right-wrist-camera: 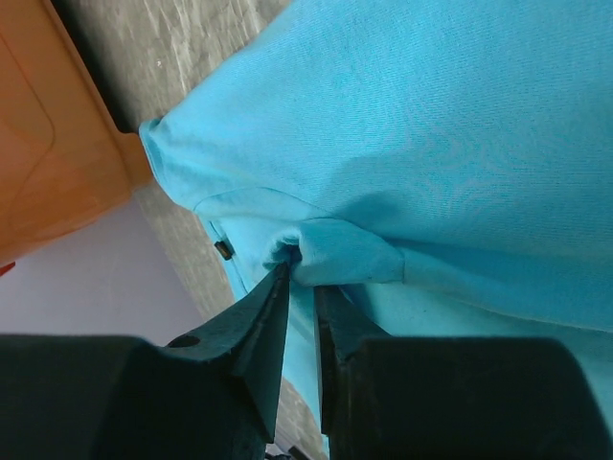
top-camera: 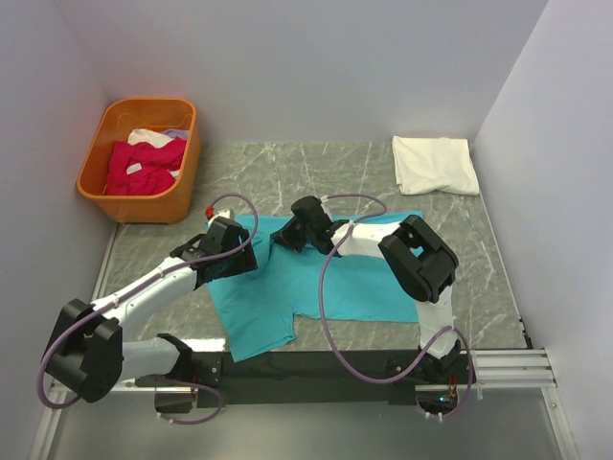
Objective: Fold and stack the t-shirts
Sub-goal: Fold the tshirt
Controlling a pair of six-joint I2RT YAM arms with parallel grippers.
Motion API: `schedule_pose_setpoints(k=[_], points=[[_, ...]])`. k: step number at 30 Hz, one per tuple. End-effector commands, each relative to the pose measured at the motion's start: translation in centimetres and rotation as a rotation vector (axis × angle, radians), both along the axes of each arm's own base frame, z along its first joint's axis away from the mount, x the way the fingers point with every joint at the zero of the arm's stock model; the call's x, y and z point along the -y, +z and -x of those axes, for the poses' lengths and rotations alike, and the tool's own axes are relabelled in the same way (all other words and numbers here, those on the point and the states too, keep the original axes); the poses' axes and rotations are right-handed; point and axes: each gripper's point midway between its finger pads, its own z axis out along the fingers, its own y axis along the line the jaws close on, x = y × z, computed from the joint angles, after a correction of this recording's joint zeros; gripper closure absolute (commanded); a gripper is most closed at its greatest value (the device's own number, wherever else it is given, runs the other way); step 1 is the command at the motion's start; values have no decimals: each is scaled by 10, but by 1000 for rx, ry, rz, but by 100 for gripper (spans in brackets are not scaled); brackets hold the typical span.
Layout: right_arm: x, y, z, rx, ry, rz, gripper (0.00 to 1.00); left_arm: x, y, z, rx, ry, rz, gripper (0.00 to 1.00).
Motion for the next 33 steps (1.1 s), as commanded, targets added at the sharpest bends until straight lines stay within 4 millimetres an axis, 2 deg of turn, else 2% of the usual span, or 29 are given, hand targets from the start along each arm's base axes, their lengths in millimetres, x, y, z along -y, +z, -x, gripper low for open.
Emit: schedule_pose_setpoints(k=[1,9,15,24,27,28,30,33], points=[[-4,0,-4,13,-14,7,76,11,1,-3,-1,-11,44,28],[-3,-9,-1,-4,-1,19,74,13,-9,-5,-28,-7,40,28],[-4,-13,0,-12,5,18,76,17,-17,-8,-42,-10,44,32],[-4,-13,-1,-6,11,11,97,23,-25,-12,-66,-20,49,42],[-4,-12,0,-5,15,3,100,25,-28,-13,-76,-24,48,48],[-4,-9,0,-1,16,-2,100,25,-29,-13,-80,-26,48,54],[-4,-7,-1,6,19,-1,100,27,-30,-13,-83,-30,51,59],[-3,-3,-1,17,26,1,100,28,-30,-14,-84,-28,53,72]])
